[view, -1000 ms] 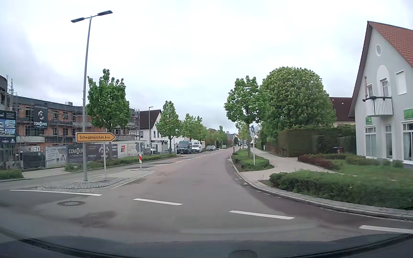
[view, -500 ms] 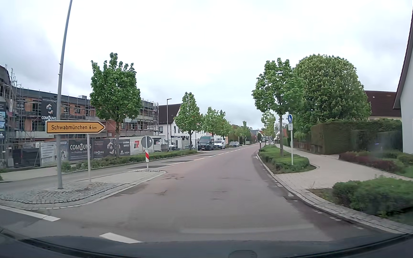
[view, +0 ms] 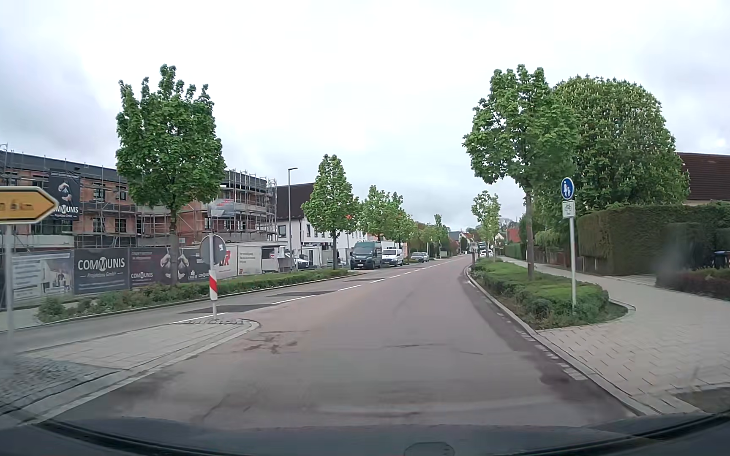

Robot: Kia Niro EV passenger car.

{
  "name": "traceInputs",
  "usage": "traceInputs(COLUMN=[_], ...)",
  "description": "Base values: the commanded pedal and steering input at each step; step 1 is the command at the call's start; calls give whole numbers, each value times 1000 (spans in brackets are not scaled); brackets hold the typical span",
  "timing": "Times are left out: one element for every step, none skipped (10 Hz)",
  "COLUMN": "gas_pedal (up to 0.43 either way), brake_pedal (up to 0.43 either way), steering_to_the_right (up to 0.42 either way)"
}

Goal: Follow the waypoints while adhering to traffic rules and regulations

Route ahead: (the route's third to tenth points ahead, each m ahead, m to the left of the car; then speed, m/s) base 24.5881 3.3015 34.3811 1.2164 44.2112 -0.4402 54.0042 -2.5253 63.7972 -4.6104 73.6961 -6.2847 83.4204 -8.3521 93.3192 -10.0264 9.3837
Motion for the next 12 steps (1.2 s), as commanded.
traceInputs(gas_pedal=[248, 248, 248, 248, 240, 240, 240, 248, 248, 248, 248, 248], brake_pedal=[0, 0, 0, 0, 0, 0, 0, 0, 0, 0, 0, 0], steering_to_the_right=[22, 23, 25, 27, 28, 30, 31, 32, 32, 33, 33, 32])
